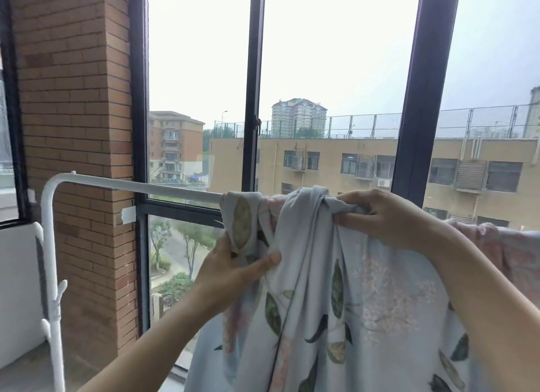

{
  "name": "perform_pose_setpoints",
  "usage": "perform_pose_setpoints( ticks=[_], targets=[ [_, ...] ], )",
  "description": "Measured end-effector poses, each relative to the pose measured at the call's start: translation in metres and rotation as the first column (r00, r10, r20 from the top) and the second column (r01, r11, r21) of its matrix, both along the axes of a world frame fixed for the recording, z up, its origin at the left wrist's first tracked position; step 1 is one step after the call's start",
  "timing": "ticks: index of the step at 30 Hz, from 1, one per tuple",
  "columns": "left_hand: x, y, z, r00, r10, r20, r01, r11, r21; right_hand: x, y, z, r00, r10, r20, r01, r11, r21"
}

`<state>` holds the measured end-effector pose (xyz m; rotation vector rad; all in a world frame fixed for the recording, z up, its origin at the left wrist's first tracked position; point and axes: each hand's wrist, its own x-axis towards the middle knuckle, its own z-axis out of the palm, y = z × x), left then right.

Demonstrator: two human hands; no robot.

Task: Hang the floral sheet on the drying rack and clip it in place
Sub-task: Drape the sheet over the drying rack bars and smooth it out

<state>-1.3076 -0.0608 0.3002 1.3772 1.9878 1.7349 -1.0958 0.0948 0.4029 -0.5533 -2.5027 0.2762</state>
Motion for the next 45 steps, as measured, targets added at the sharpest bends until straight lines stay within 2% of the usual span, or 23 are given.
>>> perform_pose_setpoints(
  ticks=[4, 7, 11, 13, 15, 17, 19, 21, 23, 24, 25, 26, 27, 30, 34, 38, 42, 45],
  targets=[
    [0.007, -0.002, -0.001, 0.989, -0.100, -0.109, 0.089, 0.991, -0.101, 0.000, -0.004, 0.001, 1.000, -0.010, -0.014, 0.010, 0.998, -0.063],
    [0.006, -0.003, -0.005, 0.985, -0.138, -0.104, 0.119, 0.978, -0.171, 0.002, -0.004, 0.000, 0.999, 0.002, -0.033, -0.004, 0.997, -0.073],
    [0.008, -0.012, -0.004, 0.989, -0.141, 0.042, 0.144, 0.988, -0.052, 0.001, -0.008, 0.001, 0.999, 0.007, -0.047, -0.011, 0.995, -0.102],
    [0.010, -0.024, 0.007, 0.968, -0.201, 0.148, 0.200, 0.979, 0.020, 0.002, -0.008, 0.001, 0.999, -0.009, -0.051, 0.004, 0.994, -0.106],
    [0.006, -0.034, 0.027, 0.960, -0.222, 0.167, 0.205, 0.972, 0.117, 0.005, -0.010, 0.001, 0.998, -0.030, -0.047, 0.026, 0.997, -0.073],
    [-0.004, -0.035, 0.059, 0.985, -0.152, 0.083, 0.128, 0.961, 0.244, 0.009, -0.012, 0.001, 0.998, -0.051, -0.045, 0.050, 0.998, -0.035],
    [-0.011, -0.026, 0.098, 0.999, 0.020, 0.032, -0.031, 0.926, 0.377, 0.012, -0.014, 0.002, 0.996, -0.075, -0.049, 0.075, 0.997, 0.005],
    [-0.012, -0.011, 0.130, 0.978, 0.204, -0.045, -0.166, 0.889, 0.427, 0.015, -0.016, 0.004, 0.989, -0.138, -0.061, 0.140, 0.990, 0.023],
    [-0.006, 0.007, 0.143, 0.940, 0.280, -0.193, -0.219, 0.933, 0.286, 0.019, -0.016, 0.005, 0.963, -0.259, -0.077, 0.261, 0.965, 0.021],
    [-0.004, 0.019, 0.141, 0.929, 0.242, -0.279, -0.225, 0.970, 0.093, 0.021, -0.015, 0.005, 0.940, -0.336, -0.062, 0.338, 0.940, 0.043],
    [-0.003, 0.029, 0.136, 0.911, 0.189, -0.366, -0.253, 0.958, -0.135, 0.021, -0.014, 0.004, 0.913, -0.406, -0.040, 0.408, 0.910, 0.071],
    [-0.002, 0.035, 0.130, 0.881, 0.159, -0.446, -0.310, 0.905, -0.291, 0.021, -0.013, 0.004, 0.888, -0.460, -0.026, 0.460, 0.883, 0.092],
    [-0.005, 0.041, 0.125, 0.844, 0.170, -0.508, -0.382, 0.855, -0.349, 0.020, -0.012, 0.004, 0.868, -0.495, -0.023, 0.495, 0.863, 0.104],
    [-0.010, 0.044, 0.118, 0.795, 0.327, -0.511, -0.534, 0.777, -0.334, 0.020, -0.008, 0.007, 0.872, -0.484, -0.070, 0.488, 0.869, 0.082],
    [-0.021, 0.032, 0.104, 0.761, 0.417, -0.496, -0.616, 0.705, -0.352, 0.017, -0.024, 0.002, 0.930, -0.286, -0.233, 0.315, 0.944, 0.098],
    [-0.028, 0.023, 0.103, 0.775, 0.372, -0.510, -0.571, 0.758, -0.315, -0.006, -0.050, -0.007, 0.955, -0.133, -0.264, 0.184, 0.967, 0.177],
    [-0.037, 0.014, 0.111, 0.845, 0.302, -0.442, -0.440, 0.862, -0.251, -0.041, -0.072, -0.006, 0.961, -0.074, -0.268, 0.137, 0.965, 0.225],
    [-0.048, 0.004, 0.119, 0.841, 0.260, -0.474, -0.410, 0.878, -0.247, -0.068, -0.089, -0.005, 0.960, -0.038, -0.276, 0.108, 0.964, 0.244]
  ],
)
